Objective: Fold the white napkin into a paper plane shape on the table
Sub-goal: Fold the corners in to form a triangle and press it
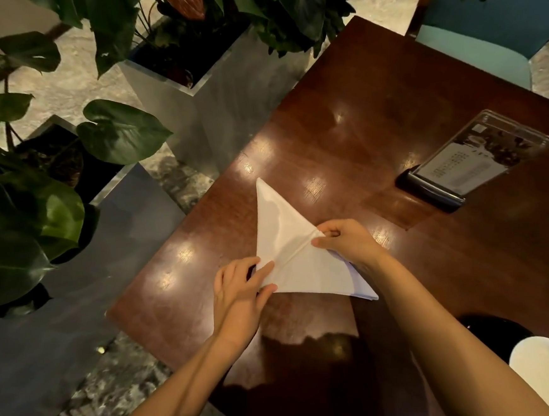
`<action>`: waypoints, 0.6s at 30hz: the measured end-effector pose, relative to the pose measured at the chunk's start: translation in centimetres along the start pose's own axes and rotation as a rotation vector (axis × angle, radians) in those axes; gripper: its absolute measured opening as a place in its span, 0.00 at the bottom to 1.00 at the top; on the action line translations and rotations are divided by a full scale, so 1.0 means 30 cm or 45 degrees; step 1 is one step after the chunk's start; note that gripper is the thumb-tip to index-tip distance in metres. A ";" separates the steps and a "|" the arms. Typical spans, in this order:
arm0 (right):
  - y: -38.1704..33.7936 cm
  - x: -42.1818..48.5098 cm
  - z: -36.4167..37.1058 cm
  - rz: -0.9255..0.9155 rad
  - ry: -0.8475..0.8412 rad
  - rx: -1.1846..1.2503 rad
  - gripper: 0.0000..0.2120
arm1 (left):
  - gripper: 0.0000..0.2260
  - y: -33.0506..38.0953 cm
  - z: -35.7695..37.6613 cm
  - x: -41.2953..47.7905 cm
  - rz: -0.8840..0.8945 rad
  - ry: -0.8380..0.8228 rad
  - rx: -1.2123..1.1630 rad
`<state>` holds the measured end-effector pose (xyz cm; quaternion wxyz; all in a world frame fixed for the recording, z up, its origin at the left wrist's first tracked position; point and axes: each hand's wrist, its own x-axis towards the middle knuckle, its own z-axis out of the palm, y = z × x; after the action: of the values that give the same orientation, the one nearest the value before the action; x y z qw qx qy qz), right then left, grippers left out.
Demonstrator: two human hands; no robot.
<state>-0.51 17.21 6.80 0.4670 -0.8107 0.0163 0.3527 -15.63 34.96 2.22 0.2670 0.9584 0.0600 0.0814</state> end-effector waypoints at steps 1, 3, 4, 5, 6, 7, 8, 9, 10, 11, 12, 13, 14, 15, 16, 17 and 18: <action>0.002 -0.004 0.002 -0.005 0.006 0.023 0.05 | 0.18 0.003 0.002 -0.001 0.031 0.010 0.033; 0.002 -0.008 0.001 -0.004 0.003 0.091 0.06 | 0.19 0.004 0.008 0.000 0.112 0.034 0.107; 0.002 -0.010 -0.002 0.001 -0.009 0.123 0.06 | 0.19 0.005 0.007 0.005 0.158 0.043 0.143; 0.000 -0.012 -0.004 0.004 -0.029 0.153 0.04 | 0.19 0.002 0.004 0.013 0.201 0.053 0.180; -0.002 -0.016 -0.007 0.007 -0.055 0.187 0.03 | 0.18 -0.002 0.001 0.021 0.232 0.059 0.214; -0.004 -0.019 -0.009 0.007 -0.080 0.225 0.03 | 0.17 -0.007 -0.001 0.027 0.251 0.058 0.243; -0.008 -0.022 -0.011 0.004 -0.101 0.261 0.03 | 0.16 -0.012 -0.002 0.029 0.256 0.050 0.255; -0.012 -0.025 -0.012 -0.004 -0.115 0.292 0.03 | 0.15 -0.013 -0.004 0.031 0.251 0.038 0.257; -0.015 -0.027 -0.011 -0.012 -0.122 0.316 0.04 | 0.16 -0.014 -0.002 0.033 0.244 0.018 0.254; -0.017 -0.027 -0.009 -0.019 -0.121 0.333 0.04 | 0.17 -0.012 -0.002 0.038 0.224 -0.016 0.256; -0.017 -0.025 -0.007 -0.025 -0.113 0.344 0.05 | 0.17 -0.006 -0.003 0.045 0.204 -0.038 0.271; -0.018 -0.024 -0.004 -0.034 -0.101 0.355 0.05 | 0.15 0.002 -0.009 0.056 0.193 -0.060 0.286; -0.020 -0.022 -0.003 -0.045 -0.090 0.369 0.05 | 0.13 0.009 -0.016 0.071 0.188 -0.069 0.297; -0.022 -0.021 0.000 -0.058 -0.082 0.381 0.04 | 0.09 0.013 -0.026 0.088 0.185 -0.081 0.289; -0.026 -0.022 0.001 -0.074 -0.075 0.385 0.03 | 0.05 0.020 -0.042 0.103 0.166 -0.106 0.251; -0.031 -0.023 0.001 -0.095 -0.065 0.384 0.03 | 0.07 0.026 -0.061 0.118 0.123 -0.144 0.186; -0.038 -0.026 -0.001 -0.121 -0.051 0.385 0.04 | 0.12 0.031 -0.080 0.131 0.091 -0.186 0.120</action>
<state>-0.68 17.58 8.11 0.6003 -0.7237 0.0216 0.3397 -12.18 35.99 5.23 0.2223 0.9748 0.0099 0.0177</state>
